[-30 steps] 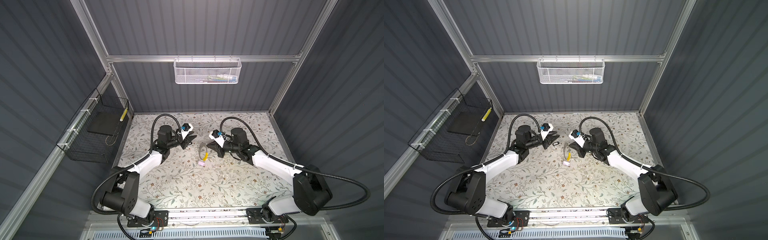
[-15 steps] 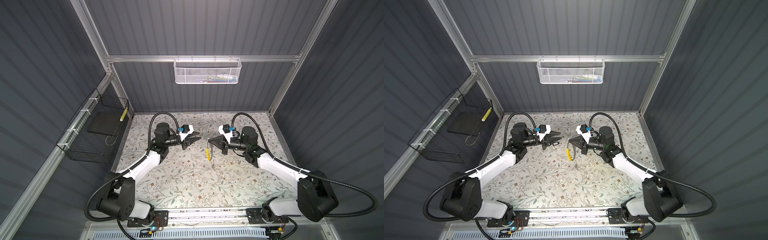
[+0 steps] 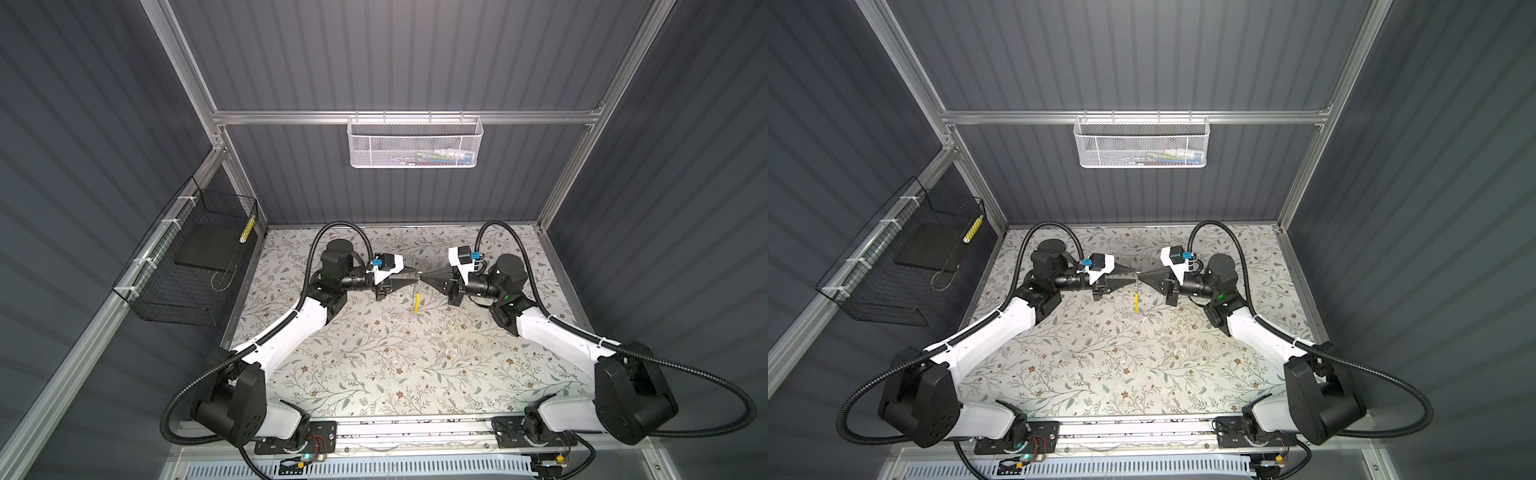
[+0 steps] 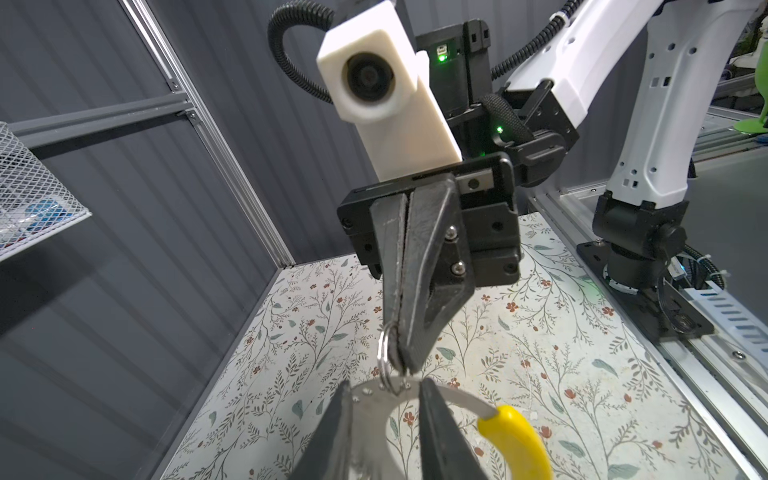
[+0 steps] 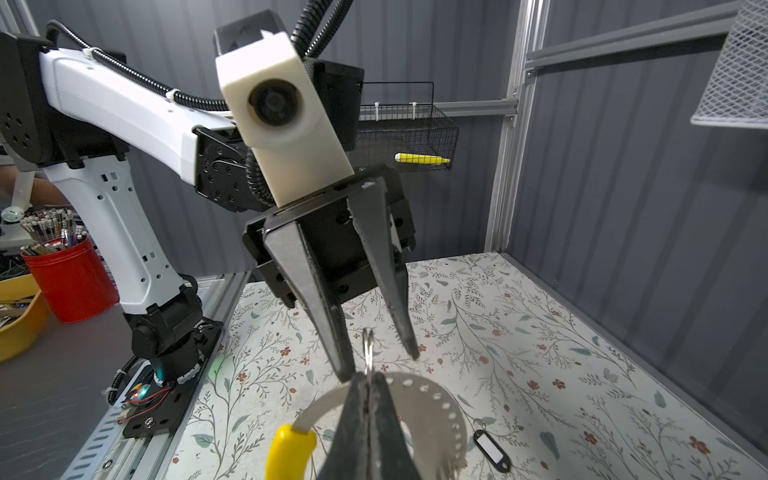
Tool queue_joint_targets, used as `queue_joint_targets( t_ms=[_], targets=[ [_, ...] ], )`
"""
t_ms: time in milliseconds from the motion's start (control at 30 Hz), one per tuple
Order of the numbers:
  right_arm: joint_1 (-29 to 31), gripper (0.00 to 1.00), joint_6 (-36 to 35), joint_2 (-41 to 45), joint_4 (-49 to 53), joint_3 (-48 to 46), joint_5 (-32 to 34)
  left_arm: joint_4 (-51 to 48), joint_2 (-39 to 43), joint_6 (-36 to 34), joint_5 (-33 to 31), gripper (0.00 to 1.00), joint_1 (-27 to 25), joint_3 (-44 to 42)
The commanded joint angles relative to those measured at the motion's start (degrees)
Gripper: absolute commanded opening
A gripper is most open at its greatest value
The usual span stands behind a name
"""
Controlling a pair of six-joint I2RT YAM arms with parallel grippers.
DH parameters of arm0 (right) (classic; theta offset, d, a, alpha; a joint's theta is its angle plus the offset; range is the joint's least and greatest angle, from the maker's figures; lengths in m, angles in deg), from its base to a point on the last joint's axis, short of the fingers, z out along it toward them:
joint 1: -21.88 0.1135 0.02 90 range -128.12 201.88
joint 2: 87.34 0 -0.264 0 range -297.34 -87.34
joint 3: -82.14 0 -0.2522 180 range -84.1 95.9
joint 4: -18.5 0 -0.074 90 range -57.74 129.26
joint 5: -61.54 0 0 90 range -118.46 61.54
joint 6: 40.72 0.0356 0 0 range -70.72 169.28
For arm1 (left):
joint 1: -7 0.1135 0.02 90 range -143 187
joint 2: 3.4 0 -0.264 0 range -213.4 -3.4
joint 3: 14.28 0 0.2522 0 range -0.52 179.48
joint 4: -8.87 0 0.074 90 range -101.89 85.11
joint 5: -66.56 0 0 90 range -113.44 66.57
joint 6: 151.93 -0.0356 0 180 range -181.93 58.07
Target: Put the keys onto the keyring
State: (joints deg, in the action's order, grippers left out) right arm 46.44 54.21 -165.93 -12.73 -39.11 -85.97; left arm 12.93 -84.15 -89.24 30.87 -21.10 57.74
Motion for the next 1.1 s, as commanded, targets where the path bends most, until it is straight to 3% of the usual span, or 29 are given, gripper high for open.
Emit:
queue_joint_targets(
  t_ms=[0, 333, 467, 1067],
  targets=[
    [-0.2, 0.00, 0.6, -0.4, -3.8, -0.3, -1.6, -1.5, -0.4, -1.2, 1.0, 0.26, -0.4, 2.2],
    [-0.2, 0.00, -1.1, -0.5, -3.4, -0.9, 0.2, -1.2, 0.1, -1.9, 0.4, 0.21, -0.5, 2.2],
    [-0.2, 0.00, -1.8, -0.4, -3.3, -1.1, 1.3, -3.5, 1.0, -3.1, 0.0, 0.27, -0.4, 2.2],
    [-0.1, 0.00, -3.2, 0.2, -1.4, -1.3, 2.4, 4.9, -1.1, 5.1, 2.9, 0.18, -0.5, 2.9]
  ],
)
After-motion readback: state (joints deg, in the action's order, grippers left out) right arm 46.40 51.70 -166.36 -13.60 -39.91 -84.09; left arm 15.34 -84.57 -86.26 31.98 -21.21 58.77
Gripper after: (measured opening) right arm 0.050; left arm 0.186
